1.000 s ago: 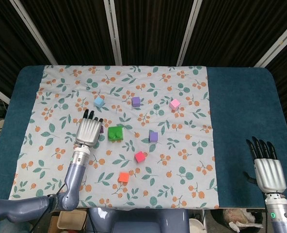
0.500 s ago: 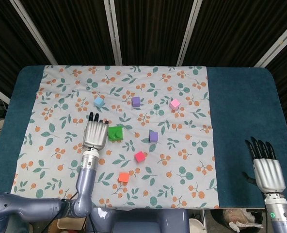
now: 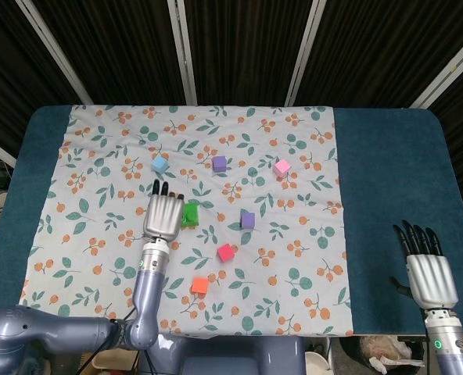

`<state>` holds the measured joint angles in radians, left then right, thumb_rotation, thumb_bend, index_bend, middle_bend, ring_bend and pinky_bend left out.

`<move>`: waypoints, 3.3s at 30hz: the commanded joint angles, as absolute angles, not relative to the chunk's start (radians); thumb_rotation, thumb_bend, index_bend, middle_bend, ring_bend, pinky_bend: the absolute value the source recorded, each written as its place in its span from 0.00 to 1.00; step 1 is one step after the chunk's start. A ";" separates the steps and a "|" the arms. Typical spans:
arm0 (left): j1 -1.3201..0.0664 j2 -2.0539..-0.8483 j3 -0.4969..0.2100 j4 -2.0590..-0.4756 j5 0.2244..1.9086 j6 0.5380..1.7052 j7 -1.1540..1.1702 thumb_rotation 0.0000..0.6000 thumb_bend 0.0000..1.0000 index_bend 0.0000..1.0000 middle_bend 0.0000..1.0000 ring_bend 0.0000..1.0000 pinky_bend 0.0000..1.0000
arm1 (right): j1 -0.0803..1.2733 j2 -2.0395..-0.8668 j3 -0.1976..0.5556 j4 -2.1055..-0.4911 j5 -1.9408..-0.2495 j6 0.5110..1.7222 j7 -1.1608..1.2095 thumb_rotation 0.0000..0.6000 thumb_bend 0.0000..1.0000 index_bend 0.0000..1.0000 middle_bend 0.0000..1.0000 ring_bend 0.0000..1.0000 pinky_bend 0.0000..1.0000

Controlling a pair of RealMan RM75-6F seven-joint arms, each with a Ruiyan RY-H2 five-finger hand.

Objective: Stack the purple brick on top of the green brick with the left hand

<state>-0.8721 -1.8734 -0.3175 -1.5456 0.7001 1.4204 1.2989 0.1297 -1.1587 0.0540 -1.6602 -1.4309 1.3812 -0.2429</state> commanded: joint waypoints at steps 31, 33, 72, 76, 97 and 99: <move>-0.943 -1.959 -0.310 -1.402 0.695 1.356 1.241 1.00 0.39 0.44 0.50 0.16 0.13 | 0.136 -1.162 0.055 -1.656 -1.418 1.372 -0.255 1.00 0.19 0.00 0.00 0.00 0.00; -0.946 -1.963 -0.310 -1.398 0.698 1.358 1.240 1.00 0.39 0.44 0.50 0.16 0.13 | 0.136 -1.163 0.054 -1.656 -1.416 1.370 -0.254 1.00 0.19 0.00 0.00 0.00 0.00; -0.913 -2.007 -0.269 -1.254 0.702 1.298 1.176 1.00 0.39 0.42 0.48 0.16 0.13 | 0.139 -1.165 0.052 -1.657 -1.410 1.365 -0.263 1.00 0.19 0.00 0.00 0.00 0.00; -0.910 -2.007 -0.267 -1.253 0.707 1.294 1.173 1.00 0.39 0.41 0.47 0.16 0.13 | 0.141 -1.164 0.053 -1.660 -1.408 1.364 -0.264 1.00 0.19 0.00 0.00 0.00 0.00; -0.913 -1.872 -0.281 -1.497 0.770 1.326 1.208 1.00 0.33 0.03 0.00 0.00 0.00 | 0.143 -1.166 0.050 -1.658 -1.408 1.360 -0.267 1.00 0.19 0.00 0.00 0.00 0.00; -0.899 -1.816 -0.281 -1.593 0.776 1.362 1.230 1.00 0.33 0.03 0.00 0.00 0.00 | 0.144 -1.167 0.049 -1.658 -1.408 1.358 -0.269 1.00 0.19 0.00 0.00 0.00 0.00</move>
